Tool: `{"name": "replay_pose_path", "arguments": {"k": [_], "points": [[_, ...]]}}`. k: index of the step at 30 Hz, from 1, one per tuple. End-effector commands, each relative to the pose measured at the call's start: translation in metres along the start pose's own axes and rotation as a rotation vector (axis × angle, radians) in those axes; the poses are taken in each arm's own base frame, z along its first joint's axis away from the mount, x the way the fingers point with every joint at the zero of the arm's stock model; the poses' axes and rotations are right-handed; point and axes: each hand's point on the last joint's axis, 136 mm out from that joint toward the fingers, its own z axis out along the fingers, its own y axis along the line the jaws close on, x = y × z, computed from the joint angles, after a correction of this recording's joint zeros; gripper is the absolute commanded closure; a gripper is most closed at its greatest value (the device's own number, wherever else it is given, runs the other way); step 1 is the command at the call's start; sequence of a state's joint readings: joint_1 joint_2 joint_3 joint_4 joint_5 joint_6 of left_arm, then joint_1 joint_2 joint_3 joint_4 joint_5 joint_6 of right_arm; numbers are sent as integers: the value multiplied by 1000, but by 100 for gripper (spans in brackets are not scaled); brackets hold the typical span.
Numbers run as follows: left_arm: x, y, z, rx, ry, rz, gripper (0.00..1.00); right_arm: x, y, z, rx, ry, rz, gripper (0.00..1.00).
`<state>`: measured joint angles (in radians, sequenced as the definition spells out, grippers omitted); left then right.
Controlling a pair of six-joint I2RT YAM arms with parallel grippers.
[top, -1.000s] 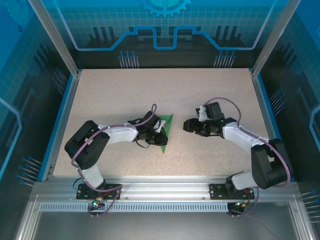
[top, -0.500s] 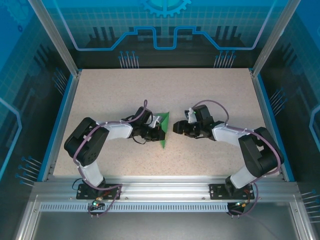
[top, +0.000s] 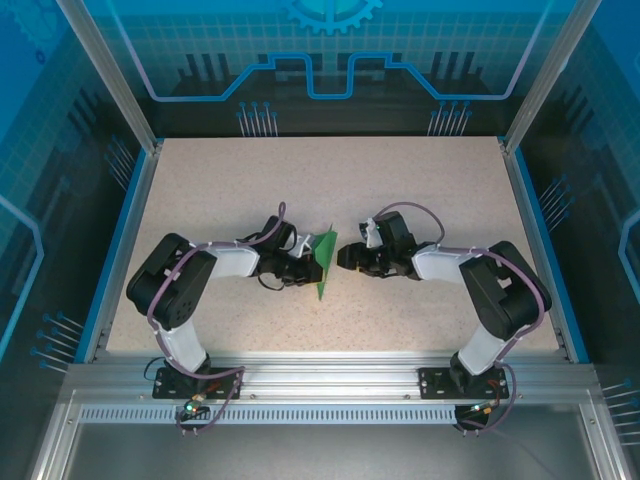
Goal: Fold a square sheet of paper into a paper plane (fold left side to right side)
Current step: Fold the wing for the fifth time at the center of the table.
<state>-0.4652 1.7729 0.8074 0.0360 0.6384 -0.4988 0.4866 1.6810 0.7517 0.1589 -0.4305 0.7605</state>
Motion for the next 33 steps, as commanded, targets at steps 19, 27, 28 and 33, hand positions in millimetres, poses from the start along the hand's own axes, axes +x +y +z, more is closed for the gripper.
{"name": "replay_pose_path", "arguments": {"k": [19,27,28,33], "points": [[-2,-1,10,79,43,-23,89,-20,20,34,-64,-25,75,53],[-3,-2,11,83,44,-27,89,-25,16,44,-33,-4,107,57],[-3,-1,11,83,46,-30,89,-24,15,46,-30,1,109,58],[-4,-3,11,88,44,-30,87,-21,11,52,-4,25,126,59]]}}
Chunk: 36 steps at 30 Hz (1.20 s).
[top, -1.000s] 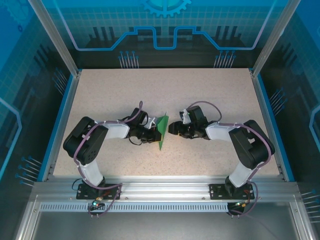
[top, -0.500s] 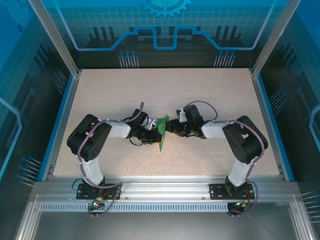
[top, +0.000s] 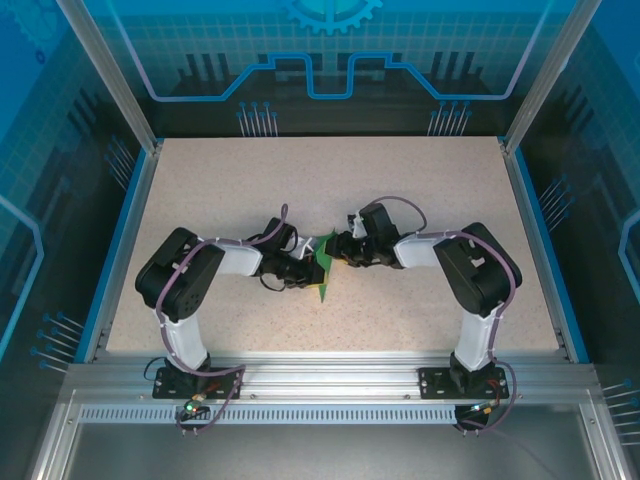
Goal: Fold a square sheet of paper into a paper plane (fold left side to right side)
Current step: Fold the wing for the fifth time at the center of the table.
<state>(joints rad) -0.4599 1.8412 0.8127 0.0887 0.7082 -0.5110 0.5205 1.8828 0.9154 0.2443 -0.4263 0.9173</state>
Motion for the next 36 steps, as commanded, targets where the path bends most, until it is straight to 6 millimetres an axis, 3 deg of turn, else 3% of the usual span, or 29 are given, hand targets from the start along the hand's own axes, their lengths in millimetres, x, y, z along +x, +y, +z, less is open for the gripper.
{"name": "replay_pose_path", "arguments": {"k": [1,5,12,18,22,26,36], "points": [[-8,-6,0,35,3,-7,86,8,-4,10,36,35,18,59],[-8,-6,0,33,2,-8,84,13,-10,13,59,54,31,60],[-7,-9,-7,14,-10,3,71,19,-23,17,100,77,53,60],[-7,-15,-30,-16,-61,20,50,21,-26,17,112,80,54,60],[-15,-9,-49,-36,-110,-14,42,22,-27,17,113,82,54,60],[-27,-4,-55,-33,-130,-57,42,22,-27,17,111,82,54,60],[-51,4,-36,-8,-126,-108,56,24,-29,16,115,84,55,60]]}}
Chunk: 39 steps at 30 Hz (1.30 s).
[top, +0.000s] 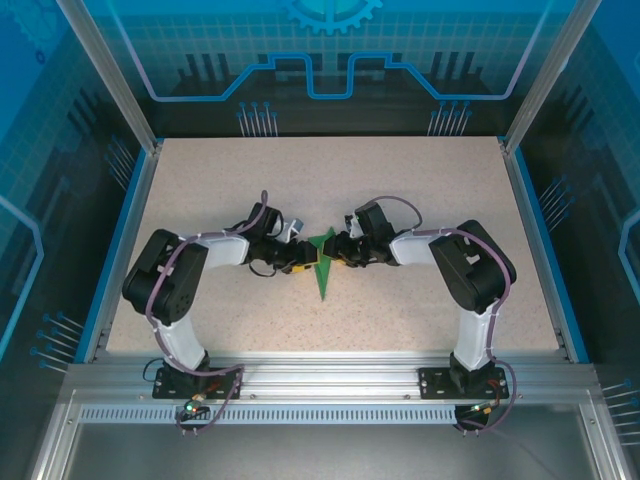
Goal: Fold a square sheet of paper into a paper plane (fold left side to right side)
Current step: Fold the wing for the fifth time at the center of the table.
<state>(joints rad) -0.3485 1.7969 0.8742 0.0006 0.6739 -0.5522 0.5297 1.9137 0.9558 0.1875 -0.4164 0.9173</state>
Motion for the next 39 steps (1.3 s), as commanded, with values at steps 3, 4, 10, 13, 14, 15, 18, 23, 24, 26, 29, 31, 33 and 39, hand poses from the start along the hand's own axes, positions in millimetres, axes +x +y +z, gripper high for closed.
{"name": "replay_pose_path", "arguments": {"k": [3,4,10,13,14,15,18,23,24,26,29,31,33,39], "points": [[-13,-2,7,26,-10,-15,60,22,-25,11,80,60,40,60],[-14,-2,7,28,-14,-14,62,22,-24,11,78,60,38,60],[-22,-5,9,31,-23,-6,69,23,-26,12,80,66,40,60],[-23,-3,12,27,-22,-7,76,23,-26,12,82,69,39,60],[-24,-2,12,21,-24,-8,79,23,-26,12,84,69,39,60],[-24,0,13,12,-27,-5,83,23,-26,12,84,68,38,60],[-26,8,12,-35,-41,1,94,23,-26,12,85,69,35,60],[-26,18,13,-84,-39,18,100,24,-27,12,90,76,30,60],[-26,19,14,-86,-38,19,100,25,-27,12,92,77,31,60],[-27,21,15,-91,-38,23,100,25,-28,12,93,79,31,60],[-27,22,16,-92,-36,31,100,25,-28,12,94,80,31,60],[-28,22,17,-89,-34,38,100,25,-28,12,94,81,30,60],[-29,23,18,-90,-32,36,100,25,-27,13,92,82,28,60],[-27,25,22,-84,-18,32,100,21,-19,9,70,70,-2,58]]}}
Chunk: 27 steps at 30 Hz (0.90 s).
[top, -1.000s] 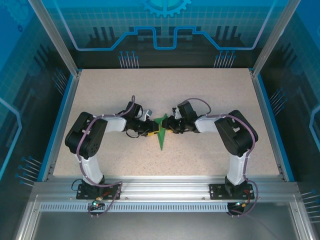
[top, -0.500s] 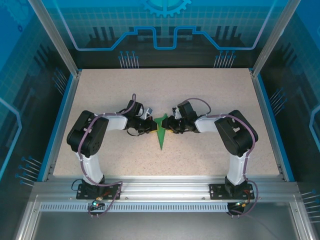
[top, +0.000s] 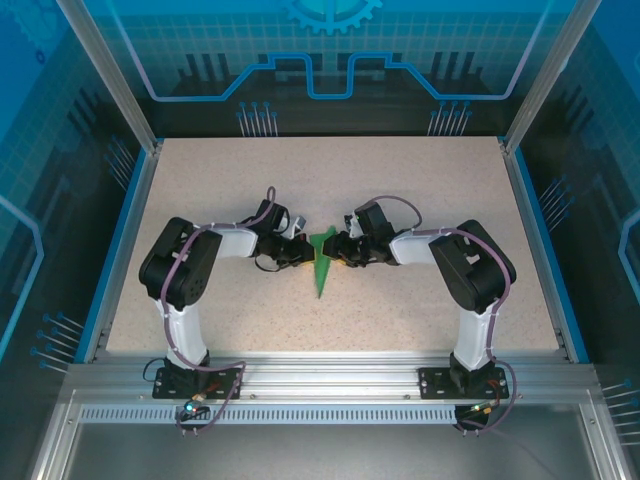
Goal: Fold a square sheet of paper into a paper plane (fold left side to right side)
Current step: Fold the wing for the fifth time at the center of the table.
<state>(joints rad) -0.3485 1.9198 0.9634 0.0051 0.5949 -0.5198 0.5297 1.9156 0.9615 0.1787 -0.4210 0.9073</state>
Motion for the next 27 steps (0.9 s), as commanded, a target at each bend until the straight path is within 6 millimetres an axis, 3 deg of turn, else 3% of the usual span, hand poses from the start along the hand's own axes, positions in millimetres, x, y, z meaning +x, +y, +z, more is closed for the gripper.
{"name": "replay_pose_path", "arguments": {"k": [1,8,12,16,27], "points": [[-1,5,4,-8,14,18,100,18,-16,6,61,55,-2,58],[2,10,7,-21,24,10,99,1,-4,-25,47,-35,-40,55],[0,9,6,-24,24,17,99,-6,12,-34,0,-56,-72,63],[-1,10,5,-32,25,21,99,-14,26,-30,-35,-42,-93,79],[0,13,6,-51,28,19,99,-25,22,1,8,17,-93,82]]}}
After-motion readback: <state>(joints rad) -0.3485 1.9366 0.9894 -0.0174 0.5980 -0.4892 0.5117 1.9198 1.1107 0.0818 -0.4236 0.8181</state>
